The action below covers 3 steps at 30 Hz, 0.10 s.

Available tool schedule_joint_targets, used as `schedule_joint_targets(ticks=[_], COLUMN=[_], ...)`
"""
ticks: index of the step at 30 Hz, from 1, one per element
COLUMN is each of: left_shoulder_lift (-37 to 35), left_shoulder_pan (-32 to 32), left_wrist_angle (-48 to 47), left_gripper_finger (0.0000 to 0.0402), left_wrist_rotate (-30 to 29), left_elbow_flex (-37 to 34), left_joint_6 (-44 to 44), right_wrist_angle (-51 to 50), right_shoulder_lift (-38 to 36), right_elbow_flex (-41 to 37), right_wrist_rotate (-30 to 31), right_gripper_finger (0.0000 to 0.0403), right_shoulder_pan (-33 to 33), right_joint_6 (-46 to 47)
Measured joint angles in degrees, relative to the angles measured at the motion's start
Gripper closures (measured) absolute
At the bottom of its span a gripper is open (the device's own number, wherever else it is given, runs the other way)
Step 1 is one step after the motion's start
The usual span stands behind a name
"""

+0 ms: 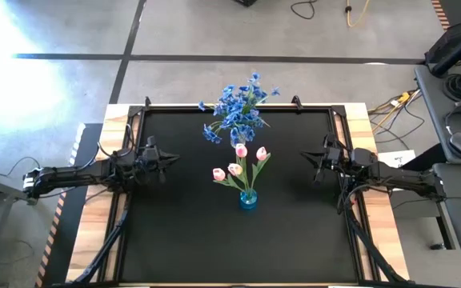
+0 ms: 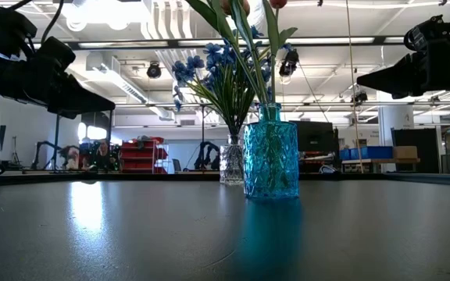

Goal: Sort flowers into vase by color
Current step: Return to Home Position

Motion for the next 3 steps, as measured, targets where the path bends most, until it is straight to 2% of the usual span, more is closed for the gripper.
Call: schedule_joint_targets(ticks=[3], left_shoulder_lift=[0.0], left_shoulder_pan=[0.0], left_wrist_angle=[0.0], left_gripper_finger=[0.0402], left_wrist_rotate=[-0.02], left_elbow_flex=[0.0], left_joint_6=[0.0], right_wrist_angle=[0.0], right_shoulder_lift=[0.01], right_elbow_flex=[0.0], right_wrist_rotate=[-0.02], right_gripper_finger=[0.0394], right_shoulder_pan=[-0.02], right_joint_6=[0.0])
